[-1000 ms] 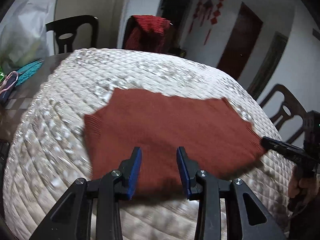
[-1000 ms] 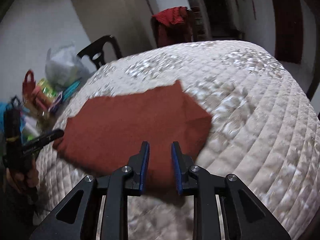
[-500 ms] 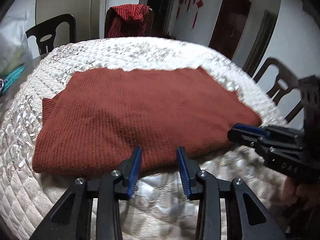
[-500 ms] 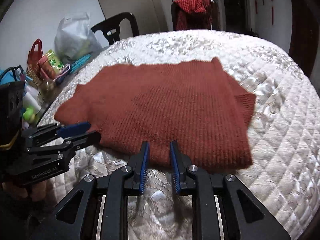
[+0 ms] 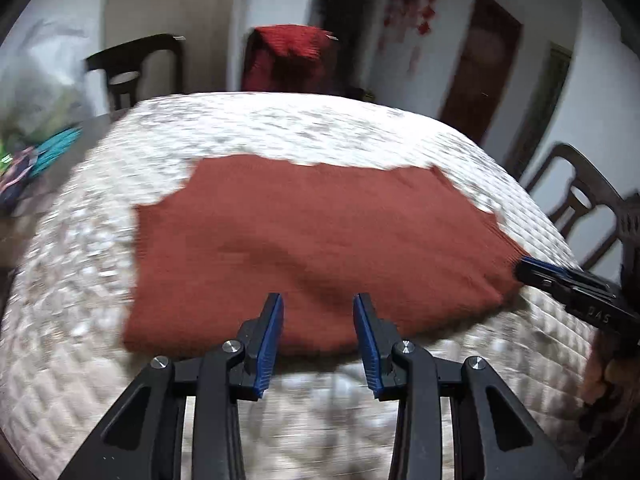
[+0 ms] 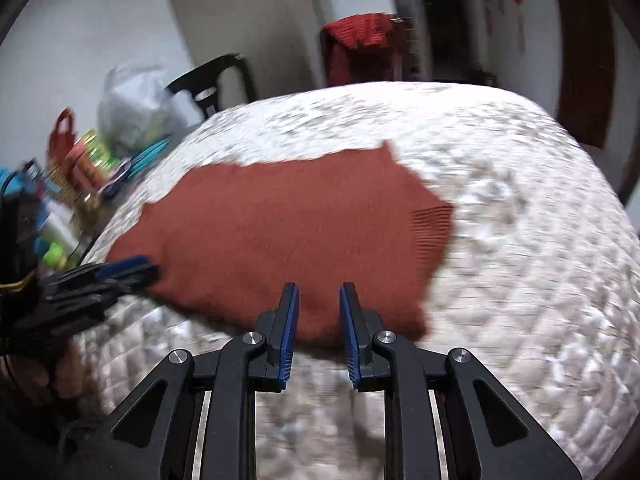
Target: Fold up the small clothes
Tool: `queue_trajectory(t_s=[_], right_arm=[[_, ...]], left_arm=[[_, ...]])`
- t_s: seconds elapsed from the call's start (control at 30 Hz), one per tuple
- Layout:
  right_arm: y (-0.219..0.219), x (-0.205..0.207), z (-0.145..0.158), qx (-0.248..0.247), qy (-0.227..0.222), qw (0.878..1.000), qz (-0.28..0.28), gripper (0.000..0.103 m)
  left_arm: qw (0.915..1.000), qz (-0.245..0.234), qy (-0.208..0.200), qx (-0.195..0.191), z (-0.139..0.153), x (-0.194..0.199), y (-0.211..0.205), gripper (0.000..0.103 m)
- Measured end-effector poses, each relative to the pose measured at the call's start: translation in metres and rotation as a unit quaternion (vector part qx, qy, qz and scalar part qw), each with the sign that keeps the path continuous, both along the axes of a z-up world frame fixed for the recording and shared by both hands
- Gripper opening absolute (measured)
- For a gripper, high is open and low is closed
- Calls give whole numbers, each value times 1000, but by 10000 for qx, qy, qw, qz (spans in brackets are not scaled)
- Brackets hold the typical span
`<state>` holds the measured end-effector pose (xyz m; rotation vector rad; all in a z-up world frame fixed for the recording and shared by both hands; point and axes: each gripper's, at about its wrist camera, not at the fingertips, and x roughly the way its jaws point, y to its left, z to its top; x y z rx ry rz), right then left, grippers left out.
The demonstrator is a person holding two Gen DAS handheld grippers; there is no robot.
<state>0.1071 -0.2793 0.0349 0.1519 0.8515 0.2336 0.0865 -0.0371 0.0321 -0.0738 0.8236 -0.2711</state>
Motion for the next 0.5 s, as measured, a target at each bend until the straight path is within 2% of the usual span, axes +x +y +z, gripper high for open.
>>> queue_trajectory(t_s=[0.07,0.13,0.23,0.37,0.5], right_arm=[[-12,3,-12,95,191,9997,-151,19],[-12,2,-14,194,148,9996,-158,19],[-8,1,-9,133,125,9998,-118,19],[-11,-1,1,114,-61,9998,-165,19],[-17,8,-15,98,156,9995,-260,19]], left_arm=[[9996,259,65,62,-7,3,16,39],[9989,396,253,78,-17,6,25,39],[9992,329,176,110,-14,0,28,39],[9984,524,-54,212,-3,-5,36,39],[9965,771,176,255,-15,4,50,39]])
